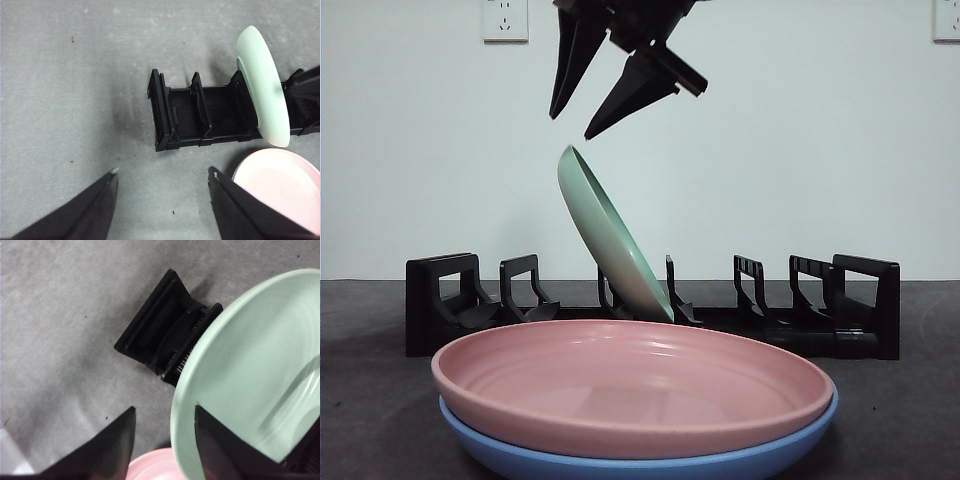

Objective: Place the plate

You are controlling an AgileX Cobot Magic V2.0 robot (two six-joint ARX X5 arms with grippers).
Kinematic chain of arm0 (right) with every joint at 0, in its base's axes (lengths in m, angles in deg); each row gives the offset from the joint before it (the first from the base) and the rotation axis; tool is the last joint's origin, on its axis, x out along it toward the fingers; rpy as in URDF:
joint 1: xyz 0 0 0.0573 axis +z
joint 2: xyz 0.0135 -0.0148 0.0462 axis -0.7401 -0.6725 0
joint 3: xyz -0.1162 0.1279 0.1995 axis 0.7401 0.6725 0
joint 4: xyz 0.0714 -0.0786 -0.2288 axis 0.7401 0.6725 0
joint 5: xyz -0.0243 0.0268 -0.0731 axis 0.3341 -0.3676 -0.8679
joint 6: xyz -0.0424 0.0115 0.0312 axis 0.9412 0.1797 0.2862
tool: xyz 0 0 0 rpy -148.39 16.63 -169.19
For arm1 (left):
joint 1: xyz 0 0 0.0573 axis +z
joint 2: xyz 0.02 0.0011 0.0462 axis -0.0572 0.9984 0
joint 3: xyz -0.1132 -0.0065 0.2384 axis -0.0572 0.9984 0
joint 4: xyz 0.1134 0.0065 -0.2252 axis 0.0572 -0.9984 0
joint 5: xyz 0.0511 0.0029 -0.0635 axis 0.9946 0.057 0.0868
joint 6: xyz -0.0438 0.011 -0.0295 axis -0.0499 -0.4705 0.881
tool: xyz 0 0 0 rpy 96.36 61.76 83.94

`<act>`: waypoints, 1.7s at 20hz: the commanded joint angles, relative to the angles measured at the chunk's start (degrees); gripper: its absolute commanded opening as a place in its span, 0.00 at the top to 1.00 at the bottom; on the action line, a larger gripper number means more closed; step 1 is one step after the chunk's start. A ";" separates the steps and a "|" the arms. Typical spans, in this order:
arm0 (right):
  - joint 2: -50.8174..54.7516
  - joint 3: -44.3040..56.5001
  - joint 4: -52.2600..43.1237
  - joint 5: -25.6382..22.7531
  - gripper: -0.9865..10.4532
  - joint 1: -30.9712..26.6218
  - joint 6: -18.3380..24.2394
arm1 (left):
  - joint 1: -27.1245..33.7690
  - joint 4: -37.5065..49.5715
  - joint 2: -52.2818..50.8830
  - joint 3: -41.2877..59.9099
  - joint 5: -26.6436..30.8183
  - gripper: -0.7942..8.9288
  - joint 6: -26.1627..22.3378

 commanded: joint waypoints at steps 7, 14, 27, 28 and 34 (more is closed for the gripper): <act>-4.98 -1.68 -3.98 -0.26 0.75 0.28 -0.24 | 0.00 0.79 0.33 -1.25 0.11 0.63 0.07; -6.10 -1.68 -3.56 -0.17 0.90 0.39 -0.26 | 0.00 0.90 0.33 -1.25 0.11 0.63 0.04; -6.05 -16.87 3.69 6.23 0.90 0.72 1.86 | 0.00 1.03 0.33 -1.25 0.11 0.63 0.04; -6.05 -19.30 5.55 6.23 0.90 0.85 3.21 | 0.00 1.14 0.33 -1.25 0.11 0.63 0.04; -5.33 -32.52 20.11 5.44 0.90 3.85 13.75 | 0.00 1.51 0.33 -1.25 0.11 0.63 0.07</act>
